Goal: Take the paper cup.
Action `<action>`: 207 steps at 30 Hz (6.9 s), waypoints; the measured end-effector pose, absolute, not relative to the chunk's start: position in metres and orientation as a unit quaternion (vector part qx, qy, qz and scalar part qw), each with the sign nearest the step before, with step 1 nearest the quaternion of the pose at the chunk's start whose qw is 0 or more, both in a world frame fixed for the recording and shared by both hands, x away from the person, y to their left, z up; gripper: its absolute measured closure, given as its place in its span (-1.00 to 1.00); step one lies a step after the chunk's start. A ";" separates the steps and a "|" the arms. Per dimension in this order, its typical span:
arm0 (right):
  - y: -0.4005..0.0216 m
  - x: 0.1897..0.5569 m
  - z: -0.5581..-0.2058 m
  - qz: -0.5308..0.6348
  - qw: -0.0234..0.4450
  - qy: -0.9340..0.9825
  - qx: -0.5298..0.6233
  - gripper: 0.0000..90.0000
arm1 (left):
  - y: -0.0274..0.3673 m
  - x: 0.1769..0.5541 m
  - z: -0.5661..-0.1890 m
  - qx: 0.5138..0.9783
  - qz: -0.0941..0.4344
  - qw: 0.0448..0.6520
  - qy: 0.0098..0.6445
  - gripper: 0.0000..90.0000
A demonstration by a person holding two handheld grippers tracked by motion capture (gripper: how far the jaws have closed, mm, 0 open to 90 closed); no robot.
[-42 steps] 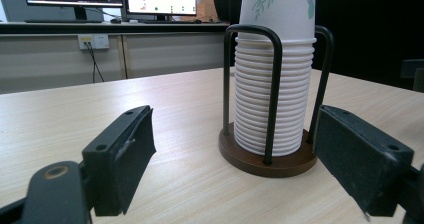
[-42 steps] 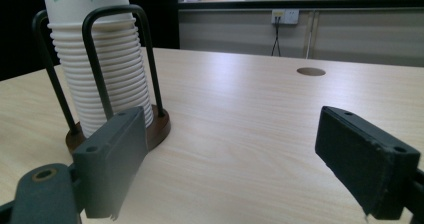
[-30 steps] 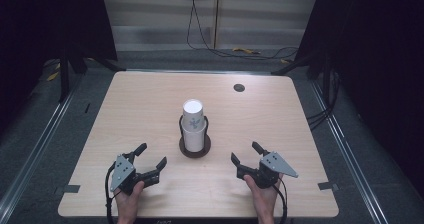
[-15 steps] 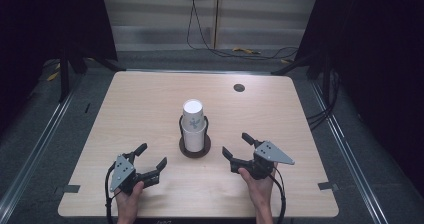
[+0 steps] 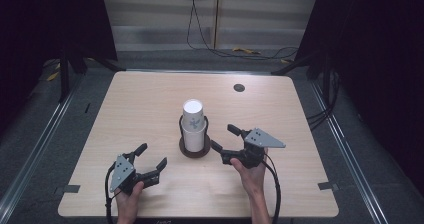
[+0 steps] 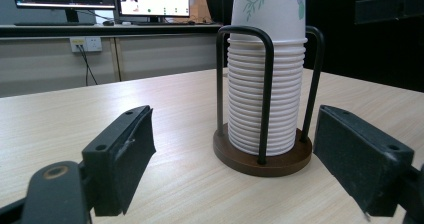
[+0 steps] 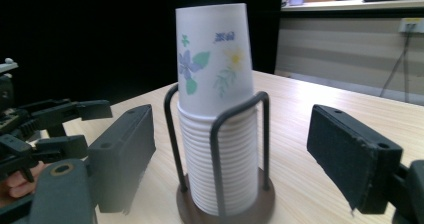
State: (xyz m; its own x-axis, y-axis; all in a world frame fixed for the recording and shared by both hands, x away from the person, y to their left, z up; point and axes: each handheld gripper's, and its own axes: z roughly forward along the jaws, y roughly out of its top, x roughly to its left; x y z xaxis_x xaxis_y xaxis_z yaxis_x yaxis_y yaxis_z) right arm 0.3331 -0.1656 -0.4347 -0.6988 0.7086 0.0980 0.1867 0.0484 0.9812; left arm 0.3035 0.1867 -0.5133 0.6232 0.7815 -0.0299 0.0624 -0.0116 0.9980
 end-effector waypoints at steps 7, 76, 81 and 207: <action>-0.154 0.350 -0.421 0.606 0.194 0.711 0.300 -0.59 | 0.187 0.303 -0.513 0.650 0.290 0.623 0.325 -0.63; -0.100 0.425 -0.379 0.579 0.139 0.758 0.268 -0.25 | 0.187 0.303 -0.513 0.651 0.282 0.627 0.321 -0.64; -0.102 0.424 -0.375 0.592 0.143 0.748 0.265 -0.24 | 0.187 0.303 -0.514 0.650 0.283 0.628 0.321 -0.64; -0.152 0.327 -0.443 0.647 0.075 0.712 0.264 -0.19 | 0.126 0.305 -0.500 0.713 0.147 0.653 0.208 -0.66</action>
State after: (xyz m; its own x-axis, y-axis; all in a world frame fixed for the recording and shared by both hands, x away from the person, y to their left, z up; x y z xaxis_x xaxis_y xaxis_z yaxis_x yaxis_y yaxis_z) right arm 0.3269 -0.1522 -0.4433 -0.8495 0.4723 0.2349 0.2787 0.0237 0.9601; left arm 0.3048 0.1264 -0.5003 0.8704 0.4882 -0.0630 0.1054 -0.0598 0.9926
